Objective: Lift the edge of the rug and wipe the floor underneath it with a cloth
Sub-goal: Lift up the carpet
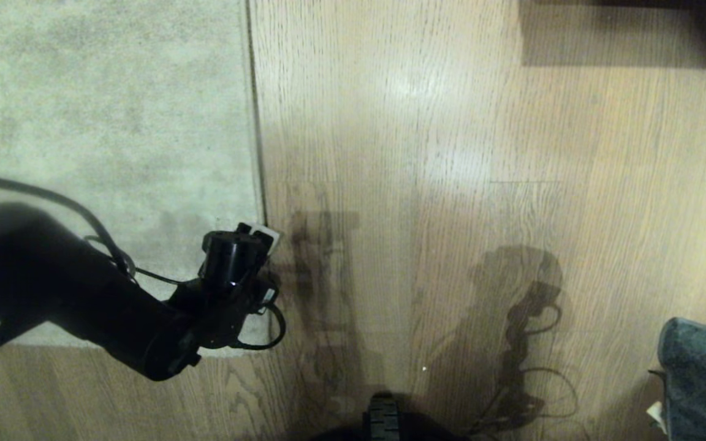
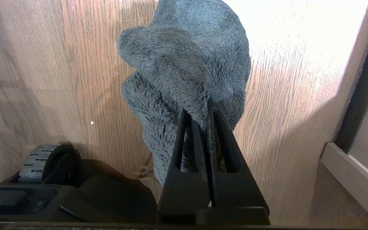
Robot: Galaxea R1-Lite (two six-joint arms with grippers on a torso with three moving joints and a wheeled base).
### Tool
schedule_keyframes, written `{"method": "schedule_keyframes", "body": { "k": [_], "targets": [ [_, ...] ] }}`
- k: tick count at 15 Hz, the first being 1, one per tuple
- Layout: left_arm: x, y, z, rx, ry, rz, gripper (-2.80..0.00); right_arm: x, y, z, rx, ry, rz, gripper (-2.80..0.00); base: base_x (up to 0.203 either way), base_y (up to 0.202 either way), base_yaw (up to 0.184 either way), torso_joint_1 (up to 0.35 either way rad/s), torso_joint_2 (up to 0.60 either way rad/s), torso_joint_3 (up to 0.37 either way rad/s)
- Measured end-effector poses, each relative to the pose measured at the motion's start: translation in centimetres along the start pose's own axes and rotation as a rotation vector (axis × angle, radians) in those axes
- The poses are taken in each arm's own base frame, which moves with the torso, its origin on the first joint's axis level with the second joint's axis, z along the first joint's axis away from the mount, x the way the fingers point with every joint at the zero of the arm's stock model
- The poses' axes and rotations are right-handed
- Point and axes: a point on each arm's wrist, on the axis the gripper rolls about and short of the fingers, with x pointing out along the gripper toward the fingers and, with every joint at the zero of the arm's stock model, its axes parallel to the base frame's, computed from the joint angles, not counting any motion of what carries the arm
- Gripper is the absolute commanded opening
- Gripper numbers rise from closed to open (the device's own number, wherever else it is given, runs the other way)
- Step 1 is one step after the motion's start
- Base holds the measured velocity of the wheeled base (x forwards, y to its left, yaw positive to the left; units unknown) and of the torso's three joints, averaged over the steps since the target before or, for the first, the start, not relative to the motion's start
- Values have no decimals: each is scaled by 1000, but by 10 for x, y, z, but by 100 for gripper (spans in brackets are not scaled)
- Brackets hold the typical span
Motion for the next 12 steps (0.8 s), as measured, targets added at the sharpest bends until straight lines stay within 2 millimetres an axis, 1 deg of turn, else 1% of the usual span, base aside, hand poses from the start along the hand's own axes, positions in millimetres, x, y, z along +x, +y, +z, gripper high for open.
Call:
{"method": "schedule_keyframes", "body": {
  "k": [6, 9, 12],
  "targets": [
    [14, 8, 2, -23, -74, 57, 0, 0, 0, 0, 0, 0, -1, -280, 0, 0, 0, 0, 0, 0],
    [18, 11, -1, -3, -69, 73, 0, 0, 0, 0, 0, 0, 0, -280, 0, 0, 0, 0, 0, 0],
    [20, 18, -5, 23, -53, 90, 0, 0, 0, 0, 0, 0, 0, -280, 0, 0, 0, 0, 0, 0]
  ]
}}
